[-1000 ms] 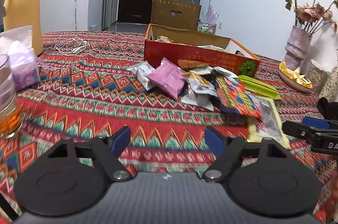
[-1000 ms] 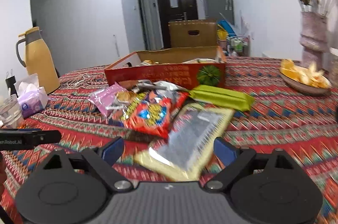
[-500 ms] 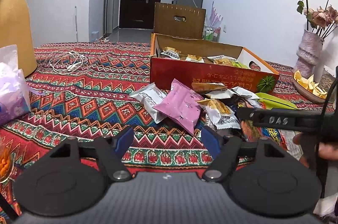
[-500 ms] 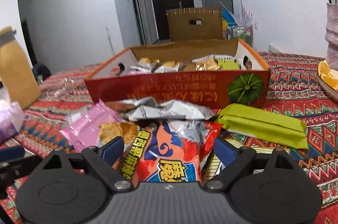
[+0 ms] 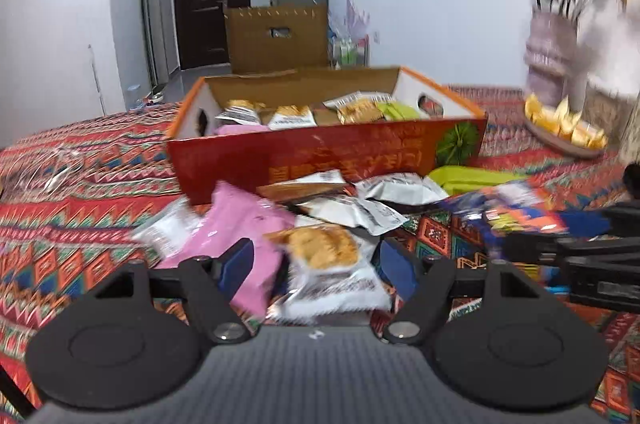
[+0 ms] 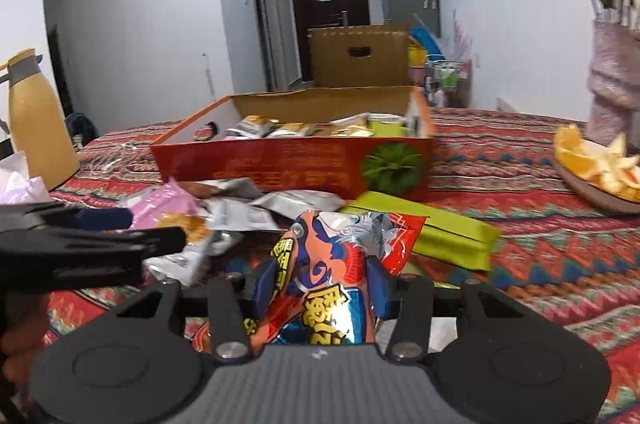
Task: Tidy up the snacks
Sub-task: 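Grasp a crisp packet with the left gripper while the right gripper grasps the candy bag, then carry the crisp packet and candy bag over the box and lower them in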
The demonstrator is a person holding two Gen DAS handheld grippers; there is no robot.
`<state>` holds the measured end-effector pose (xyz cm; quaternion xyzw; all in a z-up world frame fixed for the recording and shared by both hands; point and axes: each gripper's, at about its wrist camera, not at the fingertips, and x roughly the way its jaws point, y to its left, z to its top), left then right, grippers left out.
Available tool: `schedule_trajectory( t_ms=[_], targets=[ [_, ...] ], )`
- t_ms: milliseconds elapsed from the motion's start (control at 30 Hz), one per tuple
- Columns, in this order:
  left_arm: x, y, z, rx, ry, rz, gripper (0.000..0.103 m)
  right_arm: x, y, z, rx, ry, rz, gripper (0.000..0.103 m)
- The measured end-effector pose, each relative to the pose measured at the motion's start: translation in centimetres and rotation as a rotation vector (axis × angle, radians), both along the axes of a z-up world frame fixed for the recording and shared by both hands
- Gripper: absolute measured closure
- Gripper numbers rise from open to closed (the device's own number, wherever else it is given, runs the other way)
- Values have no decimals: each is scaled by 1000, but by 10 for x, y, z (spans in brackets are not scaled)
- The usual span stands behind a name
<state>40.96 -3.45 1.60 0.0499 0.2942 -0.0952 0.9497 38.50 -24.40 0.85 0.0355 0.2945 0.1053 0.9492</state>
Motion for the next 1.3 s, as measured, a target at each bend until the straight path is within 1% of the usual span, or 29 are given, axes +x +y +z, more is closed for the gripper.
schedule_trajectory(
  t_ms=[100, 167, 200, 233, 267, 300, 333, 400, 533, 667, 800, 867, 900, 967, 1000, 1033, 1067, 1167, 1200, 1233, 1300],
  targets=[
    [14, -13, -13, 36, 28, -7, 34, -10, -15, -1, 3, 2, -14, 56],
    [19, -15, -22, 56, 39, 7, 39, -15, -21, -3, 2, 5, -11, 56],
    [19, -16, -25, 68, 31, 11, 48, -18, -22, -4, 2, 5, -9, 56],
    [18, -18, -26, 88, 14, 15, 53, -20, -24, -6, 2, 3, -6, 56],
    [16, -20, -26, 112, 3, 11, 55, -22, -24, -7, 1, 1, -3, 56],
    [13, -20, -24, 113, -1, 5, 55, -23, -22, -7, -1, -2, -1, 56],
    [9, -20, -20, 96, -5, -6, 55, -24, -21, -6, -2, -4, 3, 56],
    [-3, -18, -12, 68, -3, 0, 55, -29, -21, -5, -2, -9, 16, 56],
    [-42, -12, 7, 34, -43, 6, 55, -48, -16, -1, -9, -20, 40, 56],
    [-83, -6, 15, -12, -36, 1, 55, -70, -13, -2, -12, -7, 62, 56],
    [-122, 3, 5, -73, 47, -12, 55, -97, -8, -5, -24, 12, 88, 56],
    [-136, 5, -7, -72, 93, -16, 55, -109, -5, -7, -28, 21, 97, 56],
    [-141, 5, -12, -63, 108, -10, 53, -114, -4, -8, -31, 18, 97, 55],
    [-154, 7, -18, -36, 113, 8, 49, -122, -2, -10, -45, 20, 95, 54],
    [-159, 8, -18, -29, 108, 10, 47, -126, -1, -10, -54, 18, 90, 51],
    [-163, 10, -16, -33, 97, 12, 43, -130, 0, -9, -60, 15, 88, 48],
    [-167, 13, -13, -47, 85, 17, 40, -132, -1, -10, -66, 18, 84, 47],
    [-172, 20, -6, -73, 57, 39, 39, -138, -1, -12, -60, 18, 75, 45],
    [-173, 21, -4, -74, 51, 50, 41, -138, -1, -12, -57, 19, 70, 45],
    [-172, 23, -4, -70, 52, 59, 49, -139, -1, -12, -58, 19, 67, 45],
    [-171, 25, -6, -69, 57, 64, 62, -140, 1, -12, -67, 16, 65, 44]
  ],
)
